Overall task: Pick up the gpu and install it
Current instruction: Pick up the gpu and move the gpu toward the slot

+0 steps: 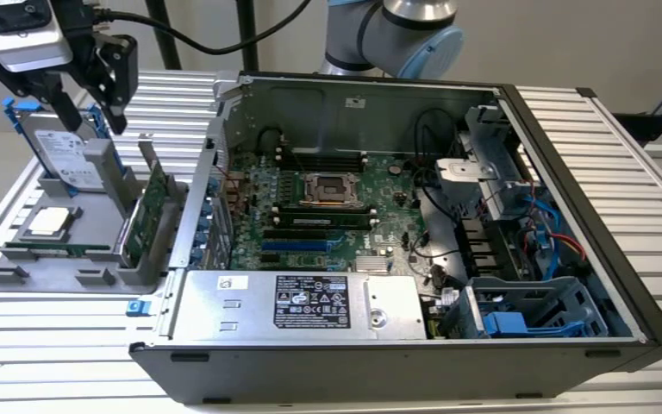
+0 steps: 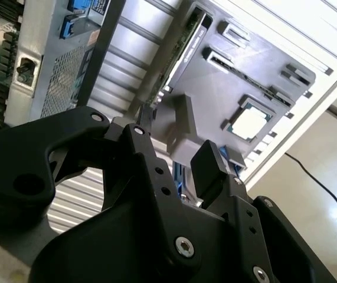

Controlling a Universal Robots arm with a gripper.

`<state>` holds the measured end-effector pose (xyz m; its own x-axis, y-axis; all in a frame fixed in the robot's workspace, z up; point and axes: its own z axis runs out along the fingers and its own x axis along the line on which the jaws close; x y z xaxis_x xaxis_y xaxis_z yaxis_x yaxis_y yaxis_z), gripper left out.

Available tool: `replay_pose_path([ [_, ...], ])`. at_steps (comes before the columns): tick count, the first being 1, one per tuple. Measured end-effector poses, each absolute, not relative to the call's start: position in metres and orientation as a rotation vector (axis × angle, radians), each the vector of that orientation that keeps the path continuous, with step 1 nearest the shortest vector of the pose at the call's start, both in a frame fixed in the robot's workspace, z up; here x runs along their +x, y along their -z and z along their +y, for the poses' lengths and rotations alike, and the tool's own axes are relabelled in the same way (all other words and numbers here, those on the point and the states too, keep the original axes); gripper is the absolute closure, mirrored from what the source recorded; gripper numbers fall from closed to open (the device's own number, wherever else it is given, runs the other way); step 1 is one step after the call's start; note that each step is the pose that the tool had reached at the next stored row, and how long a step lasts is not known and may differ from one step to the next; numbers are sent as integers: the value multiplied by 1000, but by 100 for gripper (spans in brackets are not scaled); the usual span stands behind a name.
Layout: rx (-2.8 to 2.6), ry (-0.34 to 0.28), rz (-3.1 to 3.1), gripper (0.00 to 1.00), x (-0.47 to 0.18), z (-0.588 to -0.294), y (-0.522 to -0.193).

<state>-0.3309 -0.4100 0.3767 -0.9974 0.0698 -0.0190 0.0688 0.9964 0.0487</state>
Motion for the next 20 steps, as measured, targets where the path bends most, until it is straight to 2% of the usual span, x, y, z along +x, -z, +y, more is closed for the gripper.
replay_pose_path([
  [20,102,-75,3118,0,-331,-412,-361],
])
